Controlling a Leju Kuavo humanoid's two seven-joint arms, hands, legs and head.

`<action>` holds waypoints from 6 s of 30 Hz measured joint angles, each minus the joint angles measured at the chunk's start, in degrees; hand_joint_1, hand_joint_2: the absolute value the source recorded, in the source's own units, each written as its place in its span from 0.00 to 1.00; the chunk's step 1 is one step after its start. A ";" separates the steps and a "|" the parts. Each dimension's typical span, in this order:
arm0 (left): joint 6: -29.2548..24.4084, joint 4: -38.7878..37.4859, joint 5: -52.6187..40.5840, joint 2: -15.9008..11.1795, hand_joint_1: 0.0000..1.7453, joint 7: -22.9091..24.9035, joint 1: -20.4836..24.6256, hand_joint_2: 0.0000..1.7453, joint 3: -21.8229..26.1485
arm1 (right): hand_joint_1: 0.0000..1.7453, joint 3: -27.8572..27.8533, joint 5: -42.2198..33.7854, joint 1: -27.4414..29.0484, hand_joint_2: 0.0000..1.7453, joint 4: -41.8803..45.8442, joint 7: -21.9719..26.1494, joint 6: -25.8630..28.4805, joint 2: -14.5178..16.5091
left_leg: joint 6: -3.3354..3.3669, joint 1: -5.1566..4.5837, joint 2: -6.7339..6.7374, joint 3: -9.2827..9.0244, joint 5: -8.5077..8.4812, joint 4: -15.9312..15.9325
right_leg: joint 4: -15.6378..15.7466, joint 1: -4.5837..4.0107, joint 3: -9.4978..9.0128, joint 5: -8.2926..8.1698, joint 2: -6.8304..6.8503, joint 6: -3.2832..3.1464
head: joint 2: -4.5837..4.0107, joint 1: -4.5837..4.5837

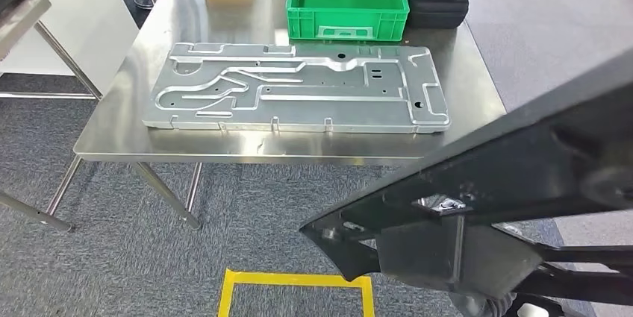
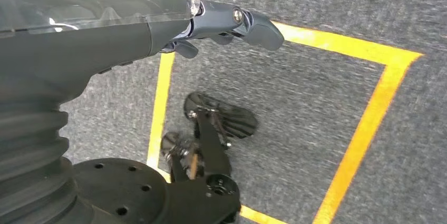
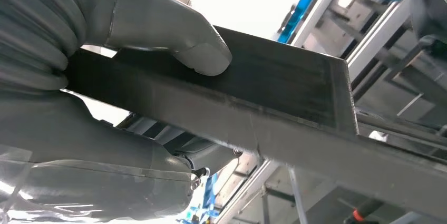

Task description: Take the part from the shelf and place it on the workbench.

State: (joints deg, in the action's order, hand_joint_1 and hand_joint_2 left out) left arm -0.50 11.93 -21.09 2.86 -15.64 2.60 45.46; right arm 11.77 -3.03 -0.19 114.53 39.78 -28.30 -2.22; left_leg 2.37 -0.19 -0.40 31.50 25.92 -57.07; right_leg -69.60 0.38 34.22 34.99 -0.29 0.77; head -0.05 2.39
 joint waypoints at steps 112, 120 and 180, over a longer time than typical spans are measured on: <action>4.23 -0.02 -12.00 1.54 0.00 -9.60 -0.68 0.00 9.75 | 0.00 -63.51 67.38 6.76 0.00 -52.21 -0.84 60.66 1.20 | -3.16 0.57 0.04 4.10 10.78 -15.32 | 11.63 0.43 2.23 -11.66 1.24 -1.34 | 0.01 -2.29; 4.85 -0.03 -13.87 1.38 0.00 -11.24 -0.50 0.00 10.11 | 0.00 -71.99 79.71 2.22 0.00 -85.67 -21.89 45.91 1.97 | -1.26 0.16 0.16 -5.58 4.62 0.57 | 11.41 0.66 3.84 -14.38 0.65 1.08 | 0.01 -2.17; 4.38 -0.03 -22.38 2.13 0.00 -7.06 1.72 0.00 8.14 | 0.00 -78.21 80.65 -3.68 0.00 -102.13 -42.53 23.19 5.37 | -1.72 0.23 -0.09 -7.10 5.44 1.79 | 11.77 0.30 0.64 -11.52 -0.02 0.38 | 0.01 -2.53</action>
State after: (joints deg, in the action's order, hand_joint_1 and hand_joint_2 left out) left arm 3.88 11.91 -43.46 4.99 -22.70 4.32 53.59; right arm -66.44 77.62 -3.86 12.39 -2.75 -5.11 3.14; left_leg 0.65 0.05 -0.48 24.41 31.36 -55.28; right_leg -57.83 0.68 34.87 23.47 -0.32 1.15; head -0.04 -0.14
